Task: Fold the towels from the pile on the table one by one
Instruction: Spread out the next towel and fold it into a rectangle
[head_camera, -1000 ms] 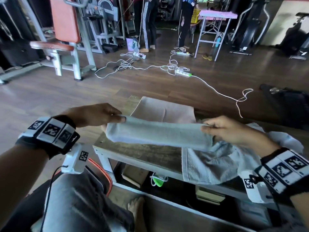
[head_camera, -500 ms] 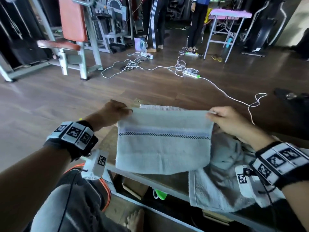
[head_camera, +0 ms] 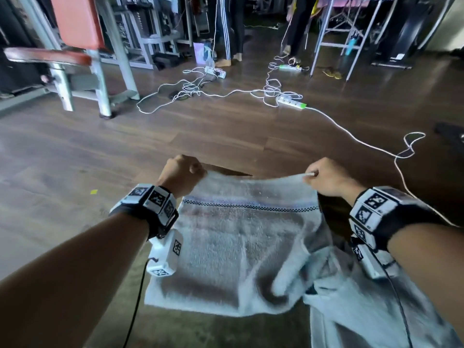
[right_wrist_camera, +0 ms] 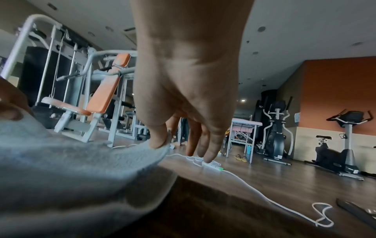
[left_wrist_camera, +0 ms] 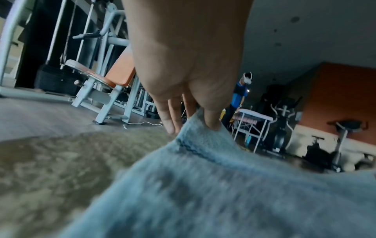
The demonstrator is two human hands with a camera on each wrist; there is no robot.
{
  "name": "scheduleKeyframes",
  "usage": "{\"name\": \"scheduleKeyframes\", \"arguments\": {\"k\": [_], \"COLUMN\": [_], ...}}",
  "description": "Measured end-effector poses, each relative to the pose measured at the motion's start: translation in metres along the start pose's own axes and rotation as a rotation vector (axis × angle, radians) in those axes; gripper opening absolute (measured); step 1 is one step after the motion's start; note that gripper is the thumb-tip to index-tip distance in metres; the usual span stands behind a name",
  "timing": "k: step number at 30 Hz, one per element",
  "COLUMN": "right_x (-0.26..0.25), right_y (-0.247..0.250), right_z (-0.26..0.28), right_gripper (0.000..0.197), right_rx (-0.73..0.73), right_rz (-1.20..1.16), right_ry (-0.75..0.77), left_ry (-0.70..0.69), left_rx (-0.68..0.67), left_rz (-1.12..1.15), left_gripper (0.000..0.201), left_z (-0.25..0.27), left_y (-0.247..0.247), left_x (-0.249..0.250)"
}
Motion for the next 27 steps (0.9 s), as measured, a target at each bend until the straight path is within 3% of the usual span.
{"name": "scheduleKeyframes", "arguments": {"k": [4, 7, 12, 19, 27], "right_x": [0.014, 0.013, -0.014, -0.047, -0.061], "right_y": [-0.035, -0.028, 0.014, 0.071, 0.113], "right_z": [-0.008, -0.006, 0.013, 0.09, 0.187], "right_gripper": [0.026, 0.029, 0.028, 0.02, 0.007], "right_rx": [-0.14, -0.086, 0.076, 0.134, 0.227], "right_rz": [-0.001, -0.009, -0.103, -0.345, -0.523], "right_ry": [-0.01, -0.022, 0.033, 0.087, 0.178], "left_ry": [-0.119, -0.16, -0.086, -0.149, -0.155], "left_rx": [-0.064, -0.117, -0.088, -0.194, -0.072], "left_rz": [-0.035, -0.013, 0.047, -0.004, 0.128], "left_gripper": [0.005, 0.018, 0.008, 0.02, 0.027], "left_z": [0.004, 0.004, 0.011, 0.059, 0.119], "left_y": [-0.021, -0.022, 0.007, 0.076, 0.151], "left_x": [0.005, 0.009, 0.008, 0.029, 0.022]}}
Point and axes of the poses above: each hand's wrist, its own z-axis away from the middle knuckle, its own y-axis out of the back of the hand, x = y × z, the point moved 9 cm from there along -z, towards the middle knuckle, and after that the axes turned 7 degrees about x, right-handed, at the moved point
